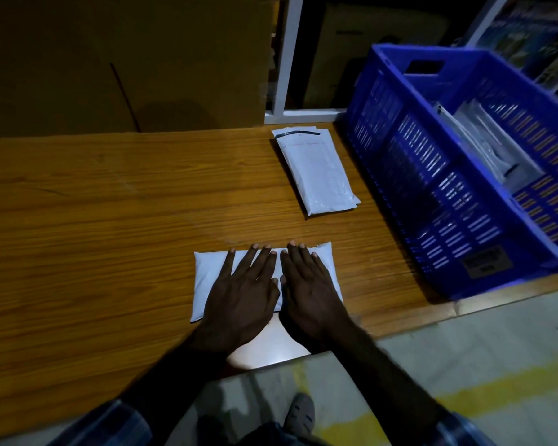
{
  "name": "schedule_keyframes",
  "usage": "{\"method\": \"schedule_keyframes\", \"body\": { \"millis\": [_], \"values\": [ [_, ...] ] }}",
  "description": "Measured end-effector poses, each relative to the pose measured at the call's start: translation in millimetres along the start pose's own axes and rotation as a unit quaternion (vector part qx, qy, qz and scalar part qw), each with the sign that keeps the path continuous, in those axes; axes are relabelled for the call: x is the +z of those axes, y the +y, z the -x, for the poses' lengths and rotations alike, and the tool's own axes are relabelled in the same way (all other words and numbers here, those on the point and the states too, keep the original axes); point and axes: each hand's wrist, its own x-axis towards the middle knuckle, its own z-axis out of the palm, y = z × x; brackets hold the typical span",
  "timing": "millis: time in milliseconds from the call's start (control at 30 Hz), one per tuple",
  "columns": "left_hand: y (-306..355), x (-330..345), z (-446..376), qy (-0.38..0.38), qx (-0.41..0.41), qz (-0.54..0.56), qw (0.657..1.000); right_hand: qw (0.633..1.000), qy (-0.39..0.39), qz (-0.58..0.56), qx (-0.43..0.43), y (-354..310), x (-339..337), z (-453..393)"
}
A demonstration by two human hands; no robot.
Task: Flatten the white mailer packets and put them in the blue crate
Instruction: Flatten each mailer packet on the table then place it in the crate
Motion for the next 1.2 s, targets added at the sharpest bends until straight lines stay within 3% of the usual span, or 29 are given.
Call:
{"method": "schedule_keyframes", "body": {
  "millis": [267,400,600,867,1000,1200],
  "values": [
    [18.9,-5.2,-23.1,-0.005,-0.007,0.035,0.999,0.997,-0.024,0.050,0.047,19.8,-21.6,-7.3],
    [20.1,3.8,-20.9,-0.003,0.010,0.038,0.999,0.997,-0.006,-0.004,0.076,23.4,-10.8,-3.6],
    [18.4,6.5,-19.6,-0.002,0.030,0.024,0.999,0.998,0.047,0.033,0.031,27.7,-0.8,9.5],
    [17.9,4.7,-20.4,-0.018,0.025,0.027,0.999,0.996,0.047,0.082,0.009,29.6,-0.5,8.1],
    [7.8,-1.0,-17.0,0.000,-0.022,0.042,0.999,0.993,0.047,0.102,0.032,27.5,-9.8,-5.3],
    [-10.0,-1.1,0.8,-0.015,-0.037,0.013,0.999,0.995,0.055,0.087,-0.014,4.8,1.2,-9.6]
  ]
}}
